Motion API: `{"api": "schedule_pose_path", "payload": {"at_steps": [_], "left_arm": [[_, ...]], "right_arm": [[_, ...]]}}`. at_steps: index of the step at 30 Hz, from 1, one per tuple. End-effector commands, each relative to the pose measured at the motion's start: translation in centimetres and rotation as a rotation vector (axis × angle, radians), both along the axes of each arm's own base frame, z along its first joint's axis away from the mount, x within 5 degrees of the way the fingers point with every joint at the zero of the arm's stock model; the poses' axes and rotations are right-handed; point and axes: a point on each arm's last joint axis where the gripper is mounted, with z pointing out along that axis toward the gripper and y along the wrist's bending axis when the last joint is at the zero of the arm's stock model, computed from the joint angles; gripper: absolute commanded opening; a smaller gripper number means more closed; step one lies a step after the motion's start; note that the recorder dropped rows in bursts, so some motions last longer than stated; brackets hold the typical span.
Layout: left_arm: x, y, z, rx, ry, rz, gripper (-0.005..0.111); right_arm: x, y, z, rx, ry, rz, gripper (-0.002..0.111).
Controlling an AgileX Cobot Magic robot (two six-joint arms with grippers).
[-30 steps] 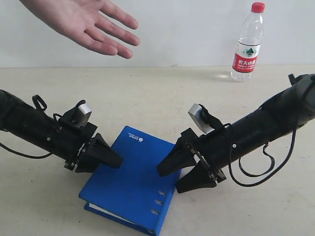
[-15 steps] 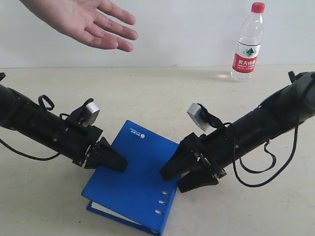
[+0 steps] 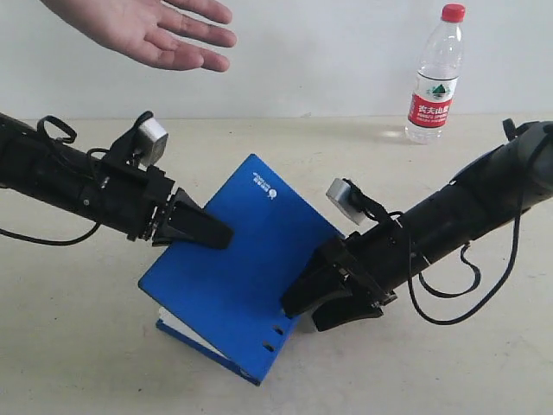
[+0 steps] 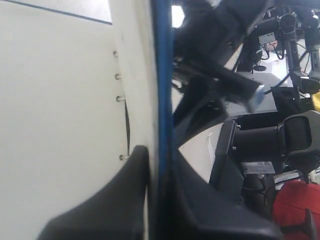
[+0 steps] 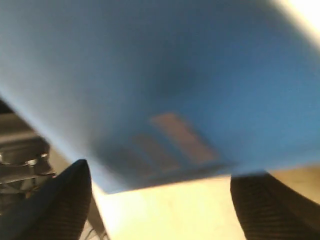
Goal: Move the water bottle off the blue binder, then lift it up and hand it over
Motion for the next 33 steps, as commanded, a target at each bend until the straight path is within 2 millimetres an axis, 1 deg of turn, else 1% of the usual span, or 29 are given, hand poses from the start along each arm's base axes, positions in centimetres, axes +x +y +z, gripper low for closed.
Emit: {"api": "schedule_pose_path", "payload": {"at_steps": [1,4,7,9,17,20,21,22,23,24,25,26,27,28,29,30,31,33], "left_arm": [[-0.3,-0.4,2.0,-0.042,-0.023,0.006,0.004],[-0.4,-0.4,2.3,-0.042,-0.029,0.007,0.004],[-0.4,-0.4,2.3,-0.040,-0.029,0.005,0.004],[-0.4,-0.4,2.3,-0.040,-0.029,0.005,0.004],[-0.4,-0.4,2.3,-0.039,-0.018,0.010,0.004],[-0.3,-0.4,2.0,-0.041,-0.009,0.014,0.004],[-0.3,-0.4,1.6,-0.032,0.001,0.007,0.004],[-0.2,-0.3,1.3,-0.024,0.003,0.010,0.005],[0.2,-0.2,0.5,0.019,-0.013,0.048,0.011],[0.4,-0.2,0.3,0.036,-0.020,0.065,0.017],[0.6,-0.1,0.1,0.056,-0.029,0.085,0.032],[0.7,0.0,0.0,0.063,-0.034,0.093,0.044],[0.8,0.0,-0.1,0.076,-0.042,0.106,0.067],[0.9,0.1,-0.2,0.085,-0.047,0.112,0.081],[1.1,0.2,-0.3,0.103,-0.045,0.137,0.104],[1.1,0.2,-0.3,0.108,-0.055,0.132,0.110],[1.2,0.4,-0.3,0.118,-0.095,0.108,0.110],[1.7,1.7,-0.2,0.150,-0.201,0.083,0.110]], "right_arm": [[0.3,-0.1,0.1,-0.015,-0.047,-0.005,0.069],[0.4,0.1,0.4,0.023,-0.043,-0.017,0.069],[0.6,0.8,1.5,0.177,-0.086,-0.022,0.069],[1.1,1.1,1.9,0.235,-0.157,-0.054,0.069],[2.4,1.4,2.8,0.335,-0.276,-0.161,0.069],[2.8,1.5,3.0,0.363,-0.301,-0.207,0.068],[2.8,1.6,3.1,0.364,-0.309,-0.202,0.066],[2.7,1.6,3.0,0.362,-0.311,-0.196,0.061],[2.7,1.6,3.0,0.358,-0.311,-0.187,0.047],[2.7,1.6,3.0,0.358,-0.311,-0.185,0.038],[2.6,1.6,3.0,0.358,-0.318,-0.180,0.024],[2.6,1.5,3.0,0.358,-0.325,-0.175,0.019],[2.6,1.5,2.9,0.357,-0.332,-0.171,0.009],[2.6,1.5,2.9,0.357,-0.332,-0.171,0.005],[2.6,1.5,2.9,0.357,-0.332,-0.170,0.000],[2.6,1.5,2.9,0.358,-0.338,-0.168,0.000],[2.6,1.5,2.9,0.358,-0.338,-0.168,0.000],[2.6,1.5,2.9,0.352,-0.330,-0.162,0.000]]}}
